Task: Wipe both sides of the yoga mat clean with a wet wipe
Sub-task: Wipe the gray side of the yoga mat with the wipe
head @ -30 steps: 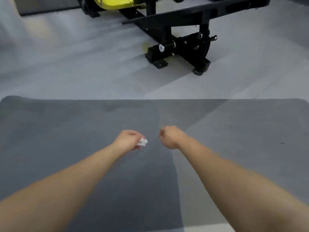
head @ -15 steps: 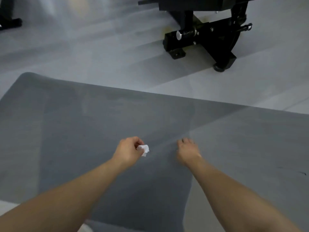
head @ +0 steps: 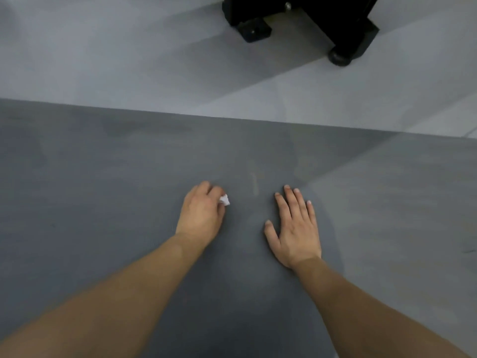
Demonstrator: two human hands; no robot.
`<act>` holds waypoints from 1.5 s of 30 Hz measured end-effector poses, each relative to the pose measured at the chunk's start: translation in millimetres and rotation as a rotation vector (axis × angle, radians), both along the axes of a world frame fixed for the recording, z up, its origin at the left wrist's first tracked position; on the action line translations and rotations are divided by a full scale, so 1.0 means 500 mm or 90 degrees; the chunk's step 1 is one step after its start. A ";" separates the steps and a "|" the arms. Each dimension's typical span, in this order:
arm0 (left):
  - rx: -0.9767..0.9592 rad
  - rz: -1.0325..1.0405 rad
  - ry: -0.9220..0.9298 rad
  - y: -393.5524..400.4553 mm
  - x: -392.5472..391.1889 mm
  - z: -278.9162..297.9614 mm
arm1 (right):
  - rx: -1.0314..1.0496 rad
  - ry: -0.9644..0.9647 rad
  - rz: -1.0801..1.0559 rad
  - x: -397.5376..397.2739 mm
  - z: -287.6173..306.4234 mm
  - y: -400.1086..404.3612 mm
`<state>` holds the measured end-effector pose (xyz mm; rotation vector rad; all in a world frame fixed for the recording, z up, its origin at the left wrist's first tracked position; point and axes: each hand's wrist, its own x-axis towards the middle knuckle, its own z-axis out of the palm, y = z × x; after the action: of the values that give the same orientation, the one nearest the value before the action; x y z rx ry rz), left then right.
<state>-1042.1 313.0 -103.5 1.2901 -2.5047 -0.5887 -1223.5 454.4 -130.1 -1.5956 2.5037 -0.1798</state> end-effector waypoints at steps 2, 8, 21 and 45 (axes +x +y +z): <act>-0.015 -0.038 0.002 0.013 -0.005 -0.001 | 0.009 -0.004 0.001 0.003 0.002 -0.002; 0.077 -0.096 0.026 0.023 0.003 -0.001 | 0.014 -0.014 -0.010 0.001 0.005 0.000; -0.023 -0.169 -0.039 0.067 -0.020 -0.006 | 0.021 -0.014 -0.008 -0.001 0.008 0.000; -0.085 -0.355 -0.038 0.100 -0.042 -0.001 | 0.014 -0.023 -0.014 -0.002 0.008 0.001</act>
<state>-1063.2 362.8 -104.2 0.5588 -2.9012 -0.4820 -1224.3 455.0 -126.0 -1.5432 2.4877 -0.1807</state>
